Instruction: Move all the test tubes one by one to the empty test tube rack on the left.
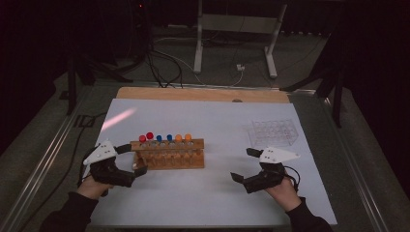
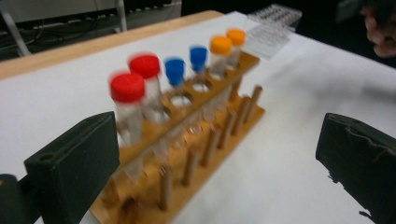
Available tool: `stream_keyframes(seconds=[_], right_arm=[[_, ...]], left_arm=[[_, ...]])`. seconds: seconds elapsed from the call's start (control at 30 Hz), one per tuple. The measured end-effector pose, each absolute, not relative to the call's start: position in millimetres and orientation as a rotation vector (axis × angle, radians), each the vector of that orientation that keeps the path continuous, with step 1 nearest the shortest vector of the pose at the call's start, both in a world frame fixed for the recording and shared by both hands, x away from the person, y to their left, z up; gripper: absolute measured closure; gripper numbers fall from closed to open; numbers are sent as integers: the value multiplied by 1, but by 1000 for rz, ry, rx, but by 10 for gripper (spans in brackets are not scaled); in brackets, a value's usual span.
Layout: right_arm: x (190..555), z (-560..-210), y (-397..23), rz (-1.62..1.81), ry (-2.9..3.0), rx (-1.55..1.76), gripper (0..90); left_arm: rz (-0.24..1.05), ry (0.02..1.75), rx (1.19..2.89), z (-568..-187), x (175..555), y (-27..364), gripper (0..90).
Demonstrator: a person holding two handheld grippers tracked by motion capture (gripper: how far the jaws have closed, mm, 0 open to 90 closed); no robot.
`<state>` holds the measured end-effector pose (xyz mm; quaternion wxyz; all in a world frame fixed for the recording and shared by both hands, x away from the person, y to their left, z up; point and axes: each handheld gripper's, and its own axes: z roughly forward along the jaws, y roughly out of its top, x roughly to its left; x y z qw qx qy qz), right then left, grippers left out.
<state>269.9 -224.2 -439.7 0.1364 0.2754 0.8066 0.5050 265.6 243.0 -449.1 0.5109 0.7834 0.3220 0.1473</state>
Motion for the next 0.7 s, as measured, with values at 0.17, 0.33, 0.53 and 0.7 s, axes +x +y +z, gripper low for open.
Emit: stream_keyframes(seconds=[0.17, 0.33, 0.53, 0.7], right_arm=[[268, -444, -228, 1459, 2332, 797, 0], [267, -450, -234, 1440, 2323, 809, 0], [265, -464, -240, 1370, 2310, 775, 0], [268, -475, -248, 1297, 2326, 807, 0]], left_arm=[[335, 763, 1905, -458, 253, 242, 5], [303, 759, 1935, -467, 247, 236, 5], [267, 754, 1996, -482, 243, 227, 5], [259, 732, 2042, -490, 241, 221, 5]])
